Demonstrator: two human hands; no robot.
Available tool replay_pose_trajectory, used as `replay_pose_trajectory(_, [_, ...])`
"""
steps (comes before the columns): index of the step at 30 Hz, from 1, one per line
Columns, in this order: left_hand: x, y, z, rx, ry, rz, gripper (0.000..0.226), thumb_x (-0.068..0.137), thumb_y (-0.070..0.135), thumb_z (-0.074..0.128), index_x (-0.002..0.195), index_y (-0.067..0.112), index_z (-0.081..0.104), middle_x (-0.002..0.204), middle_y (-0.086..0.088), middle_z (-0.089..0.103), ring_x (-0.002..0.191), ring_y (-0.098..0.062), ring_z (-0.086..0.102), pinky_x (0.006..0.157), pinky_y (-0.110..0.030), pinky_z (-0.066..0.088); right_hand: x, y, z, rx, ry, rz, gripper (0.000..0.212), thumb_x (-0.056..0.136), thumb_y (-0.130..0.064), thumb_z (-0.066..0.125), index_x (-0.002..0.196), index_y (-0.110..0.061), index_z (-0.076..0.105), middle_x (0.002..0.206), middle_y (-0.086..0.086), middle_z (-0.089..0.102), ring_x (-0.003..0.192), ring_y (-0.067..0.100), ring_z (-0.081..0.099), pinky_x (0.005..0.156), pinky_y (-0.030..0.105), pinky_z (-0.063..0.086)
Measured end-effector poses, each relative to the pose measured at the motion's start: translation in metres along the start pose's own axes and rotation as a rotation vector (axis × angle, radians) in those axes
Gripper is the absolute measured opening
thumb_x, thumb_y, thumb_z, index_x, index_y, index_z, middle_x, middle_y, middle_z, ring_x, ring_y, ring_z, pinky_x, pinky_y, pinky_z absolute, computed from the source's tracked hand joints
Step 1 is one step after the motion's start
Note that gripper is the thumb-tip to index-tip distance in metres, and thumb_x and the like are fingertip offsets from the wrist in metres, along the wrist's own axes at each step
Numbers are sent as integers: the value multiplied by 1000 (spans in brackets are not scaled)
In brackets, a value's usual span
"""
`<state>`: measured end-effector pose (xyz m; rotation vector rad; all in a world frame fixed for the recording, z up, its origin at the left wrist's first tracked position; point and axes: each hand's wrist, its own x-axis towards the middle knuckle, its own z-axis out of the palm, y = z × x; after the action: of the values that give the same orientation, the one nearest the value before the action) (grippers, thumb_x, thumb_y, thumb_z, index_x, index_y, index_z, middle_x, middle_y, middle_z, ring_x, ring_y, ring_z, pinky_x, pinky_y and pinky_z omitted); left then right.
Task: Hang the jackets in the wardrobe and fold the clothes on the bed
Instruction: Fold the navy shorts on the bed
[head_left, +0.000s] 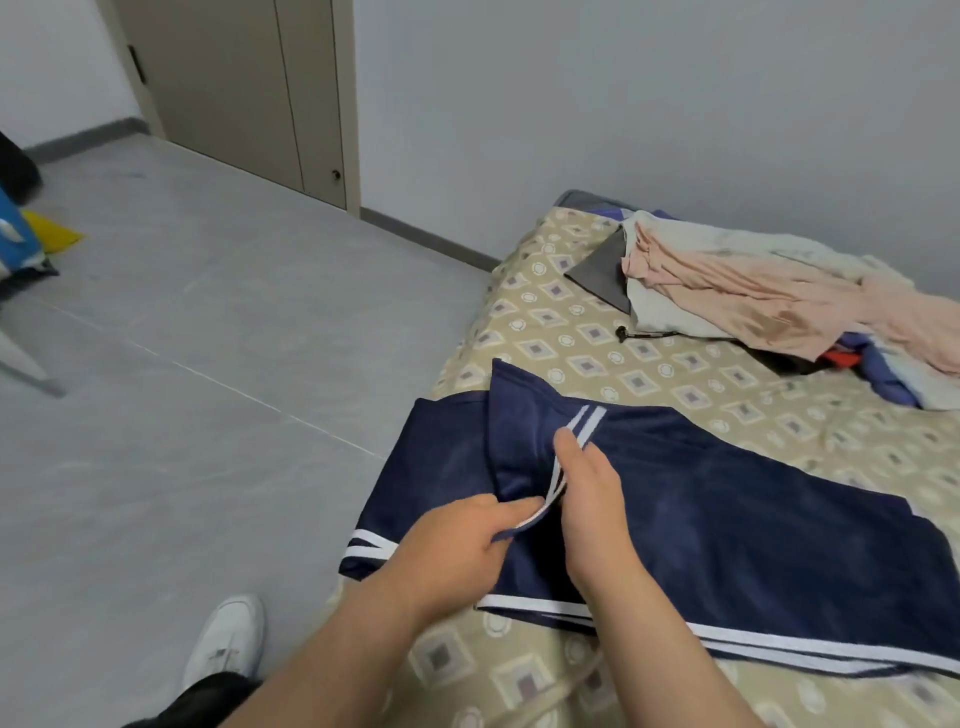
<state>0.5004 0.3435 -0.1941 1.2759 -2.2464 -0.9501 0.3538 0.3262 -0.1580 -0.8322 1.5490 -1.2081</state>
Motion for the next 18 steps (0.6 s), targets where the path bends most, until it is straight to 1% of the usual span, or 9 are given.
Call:
replay_pose_trajectory(2, [-1, 3, 11, 211, -50, 45, 58, 95, 20, 38, 141, 56, 35, 88, 8, 45, 93, -19, 50, 84, -38, 45, 13, 1, -8, -10, 77, 61, 28, 80, -47, 68, 79, -19, 64, 78, -6, 61, 72, 11, 55, 71, 32, 46])
replay_pose_trajectory(3, [-1, 5, 13, 271, -74, 54, 58, 95, 19, 37, 141, 54, 36, 85, 8, 39, 91, -21, 47, 83, -38, 44, 18, 3, -10, -10, 95, 95, 25, 82, -39, 71, 84, -15, 63, 81, -1, 63, 74, 14, 57, 71, 32, 47])
replay_pose_trajectory(5, [0, 7, 16, 330, -91, 57, 59, 94, 19, 37, 142, 52, 38, 85, 8, 34, 89, -22, 44, 81, -36, 41, 28, 8, -15, 14, 127, 169, 14, 81, -18, 72, 86, -10, 62, 83, 10, 65, 74, 19, 58, 69, 34, 49])
replay_pose_trajectory(7, [-2, 7, 17, 318, -70, 63, 57, 92, 19, 39, 140, 48, 44, 87, 8, 38, 88, -21, 44, 80, -35, 40, 37, 9, -23, 77, 159, 243, 9, 80, -5, 68, 87, -7, 63, 83, 18, 66, 74, 23, 60, 68, 36, 50])
replay_pose_trajectory(10, [-8, 8, 13, 294, 31, 91, 52, 83, 20, 51, 133, 35, 57, 93, 7, 51, 84, -19, 50, 77, -32, 44, 49, 5, -47, 87, 242, 280, 13, 79, 1, 62, 76, -10, 55, 76, 11, 56, 71, 23, 53, 67, 39, 46])
replay_pose_trajectory(11, [-8, 7, 12, 319, 78, 98, 51, 79, 20, 57, 128, 31, 61, 93, 7, 54, 82, -18, 51, 76, -32, 45, 50, 4, -59, 85, 273, 284, 12, 79, 1, 61, 73, -9, 58, 75, 10, 59, 69, 23, 55, 67, 40, 50])
replay_pose_trajectory(13, [-7, 6, 9, 381, 162, 91, 50, 66, 11, 66, 115, 24, 69, 91, 6, 58, 77, -20, 55, 70, -32, 47, 49, 4, -87, 65, 330, 297, 16, 80, 3, 59, 77, -10, 66, 76, 8, 65, 70, 23, 60, 70, 41, 59])
replay_pose_trajectory(16, [-6, 3, 6, 481, 216, 31, 50, 50, 2, 73, 96, 20, 74, 82, 5, 58, 67, -23, 55, 59, -34, 47, 42, 11, -135, -15, 412, 338, 17, 81, 7, 55, 80, -7, 65, 80, 10, 64, 71, 24, 61, 67, 40, 60])
replay_pose_trajectory(18, [-8, 1, 5, 541, 217, -1, 47, 45, 1, 74, 88, 21, 73, 76, 4, 56, 61, -23, 54, 55, -35, 46, 35, 11, -167, -168, 465, 315, 15, 78, 7, 52, 75, -6, 58, 77, 11, 58, 69, 26, 55, 68, 43, 60])
